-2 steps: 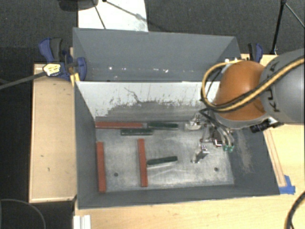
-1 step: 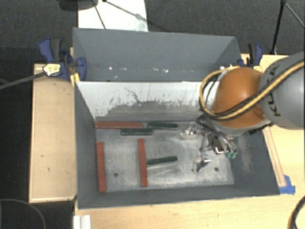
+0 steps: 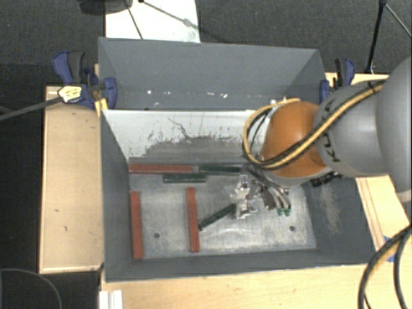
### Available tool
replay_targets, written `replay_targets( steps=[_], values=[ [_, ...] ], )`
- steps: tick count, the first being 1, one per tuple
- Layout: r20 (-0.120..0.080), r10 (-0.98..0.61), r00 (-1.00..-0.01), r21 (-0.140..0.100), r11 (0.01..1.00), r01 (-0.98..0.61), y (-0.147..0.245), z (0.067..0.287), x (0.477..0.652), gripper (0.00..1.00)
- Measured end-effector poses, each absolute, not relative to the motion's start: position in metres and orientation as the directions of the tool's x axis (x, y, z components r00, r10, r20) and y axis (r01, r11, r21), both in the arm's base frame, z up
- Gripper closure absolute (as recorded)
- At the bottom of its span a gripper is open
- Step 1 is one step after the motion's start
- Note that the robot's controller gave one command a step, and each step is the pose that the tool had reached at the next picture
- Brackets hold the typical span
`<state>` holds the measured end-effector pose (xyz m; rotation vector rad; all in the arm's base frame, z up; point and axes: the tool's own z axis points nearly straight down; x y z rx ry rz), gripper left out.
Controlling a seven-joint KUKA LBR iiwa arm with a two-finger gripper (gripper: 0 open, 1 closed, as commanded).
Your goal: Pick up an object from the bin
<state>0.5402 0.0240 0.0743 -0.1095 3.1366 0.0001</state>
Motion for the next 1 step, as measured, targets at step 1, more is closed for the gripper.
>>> replay_targets(
  steps=[1],
  values=[
    [-0.003, -0.070, -0.998, 0.000, 0.998, -0.070, 0.0240, 0.0743, 0.5402, 1.00]
  ],
)
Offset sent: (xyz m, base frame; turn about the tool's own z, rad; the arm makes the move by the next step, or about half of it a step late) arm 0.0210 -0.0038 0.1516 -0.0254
